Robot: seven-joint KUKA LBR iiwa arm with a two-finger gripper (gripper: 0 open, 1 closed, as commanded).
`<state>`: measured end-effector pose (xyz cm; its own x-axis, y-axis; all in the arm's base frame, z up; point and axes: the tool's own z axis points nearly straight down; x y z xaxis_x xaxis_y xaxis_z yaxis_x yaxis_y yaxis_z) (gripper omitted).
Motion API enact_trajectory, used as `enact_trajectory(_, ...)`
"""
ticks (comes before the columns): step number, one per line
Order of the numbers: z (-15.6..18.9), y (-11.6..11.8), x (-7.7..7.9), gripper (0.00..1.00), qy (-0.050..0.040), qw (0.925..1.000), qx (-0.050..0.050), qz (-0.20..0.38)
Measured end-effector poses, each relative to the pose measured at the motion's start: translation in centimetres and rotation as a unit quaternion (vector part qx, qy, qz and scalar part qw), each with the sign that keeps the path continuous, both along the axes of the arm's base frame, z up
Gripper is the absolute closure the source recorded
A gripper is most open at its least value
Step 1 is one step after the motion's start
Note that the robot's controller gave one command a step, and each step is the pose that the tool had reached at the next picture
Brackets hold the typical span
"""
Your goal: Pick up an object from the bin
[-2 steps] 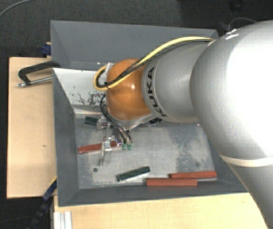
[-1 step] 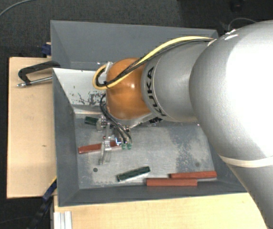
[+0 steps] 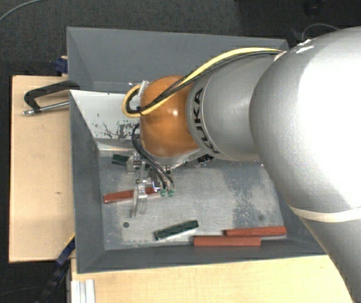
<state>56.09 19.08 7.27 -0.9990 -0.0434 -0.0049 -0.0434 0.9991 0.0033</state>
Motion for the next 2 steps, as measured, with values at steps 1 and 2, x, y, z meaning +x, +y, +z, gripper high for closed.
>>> enact_trajectory(1,0.11,0.05,0.13,0.00,-0.0001,1.0000,0.000,-0.001)
enact_trajectory(2,0.09,0.05,0.11,1.00,0.0002,1.0000,0.000,-0.001)
